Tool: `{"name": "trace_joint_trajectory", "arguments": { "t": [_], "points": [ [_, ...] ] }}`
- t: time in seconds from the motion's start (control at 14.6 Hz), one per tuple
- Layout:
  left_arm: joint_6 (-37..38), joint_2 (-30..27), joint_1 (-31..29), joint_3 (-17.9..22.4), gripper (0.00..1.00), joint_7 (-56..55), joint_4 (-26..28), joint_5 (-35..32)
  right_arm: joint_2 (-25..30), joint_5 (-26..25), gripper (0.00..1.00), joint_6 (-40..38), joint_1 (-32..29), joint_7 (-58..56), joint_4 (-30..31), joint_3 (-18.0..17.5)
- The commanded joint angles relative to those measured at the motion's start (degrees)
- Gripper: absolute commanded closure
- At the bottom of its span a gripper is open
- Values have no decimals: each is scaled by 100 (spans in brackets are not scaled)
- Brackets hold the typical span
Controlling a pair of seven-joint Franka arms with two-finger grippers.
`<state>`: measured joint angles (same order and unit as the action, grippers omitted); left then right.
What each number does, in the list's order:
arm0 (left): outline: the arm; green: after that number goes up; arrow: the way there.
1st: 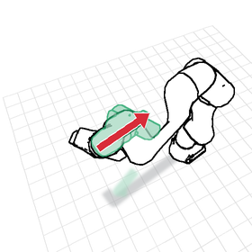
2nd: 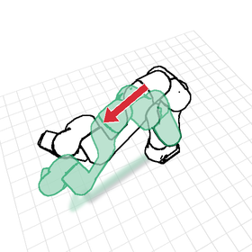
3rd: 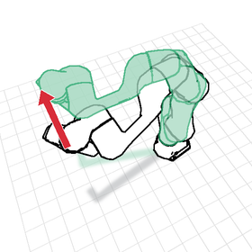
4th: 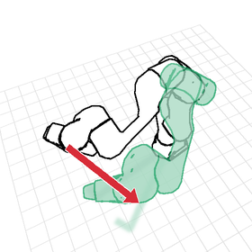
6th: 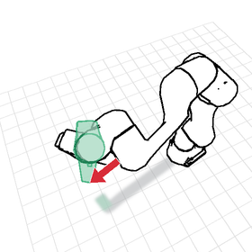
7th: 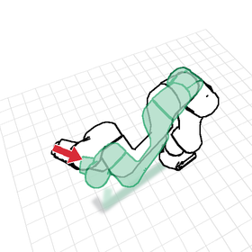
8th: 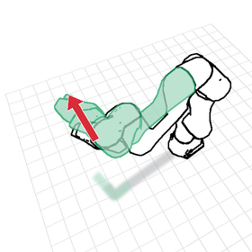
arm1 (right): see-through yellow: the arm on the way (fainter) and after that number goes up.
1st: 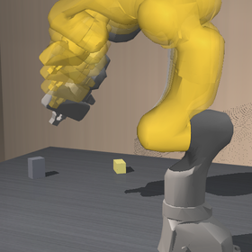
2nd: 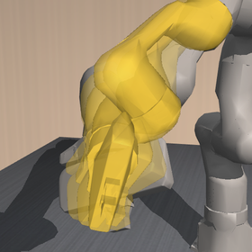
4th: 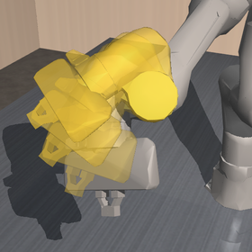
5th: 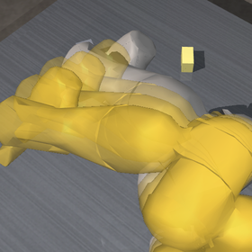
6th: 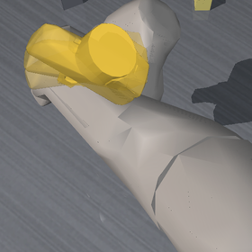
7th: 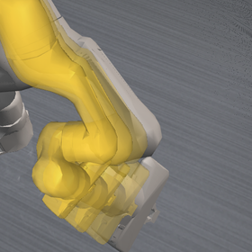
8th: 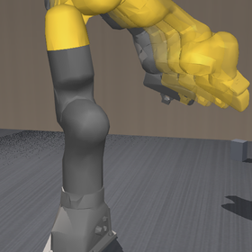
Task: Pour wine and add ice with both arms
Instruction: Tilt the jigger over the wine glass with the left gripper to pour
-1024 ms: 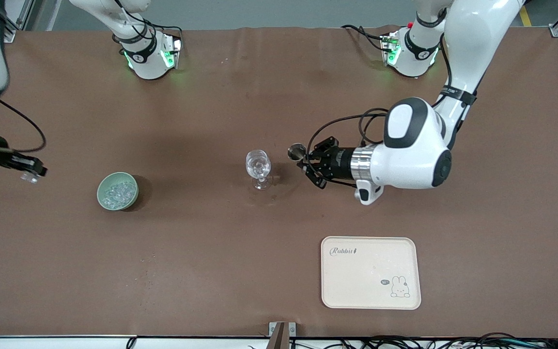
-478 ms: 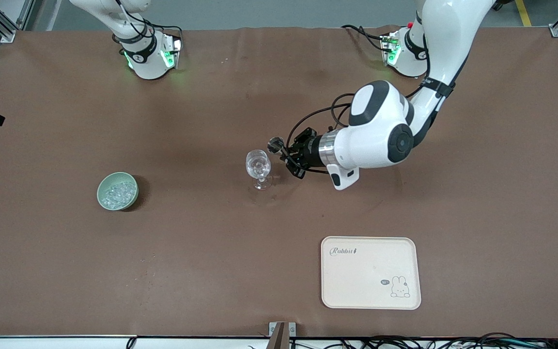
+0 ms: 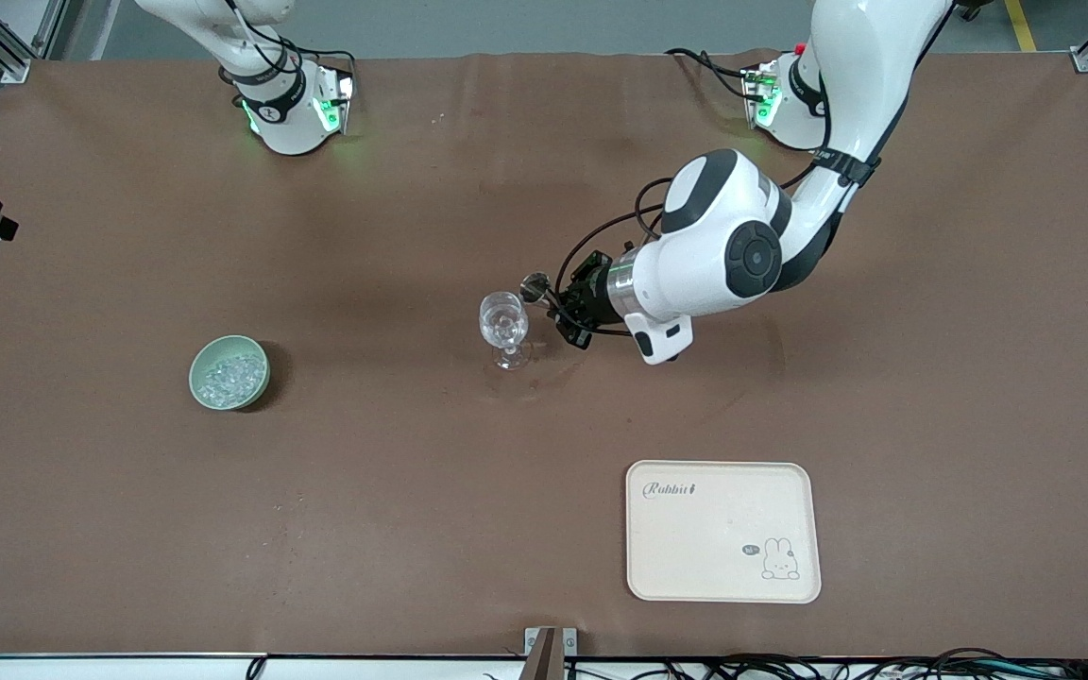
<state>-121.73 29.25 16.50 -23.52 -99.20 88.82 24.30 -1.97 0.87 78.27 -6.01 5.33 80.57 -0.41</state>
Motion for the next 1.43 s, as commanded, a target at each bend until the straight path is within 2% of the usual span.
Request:
{"name": "trace_joint_trajectory", "arguments": {
  "t": [0.0,0.34,0.68,1.37],
  "points": [
    [-88,-42,125,31,99,-231,30,-250,30,-8,99,4,29,-23,12,-20],
    [-236,-42,292,58,99,-354,30,-303,30,-8,99,22,29,-14,3,-38],
    [-263,63,494,58,99,-977,-75,-1216,30,1,99,48,30,-14,3,-38],
    [-263,388,749,101,99,-1787,-453,-2087,30,1,99,84,47,-14,3,-56]
  ]
}}
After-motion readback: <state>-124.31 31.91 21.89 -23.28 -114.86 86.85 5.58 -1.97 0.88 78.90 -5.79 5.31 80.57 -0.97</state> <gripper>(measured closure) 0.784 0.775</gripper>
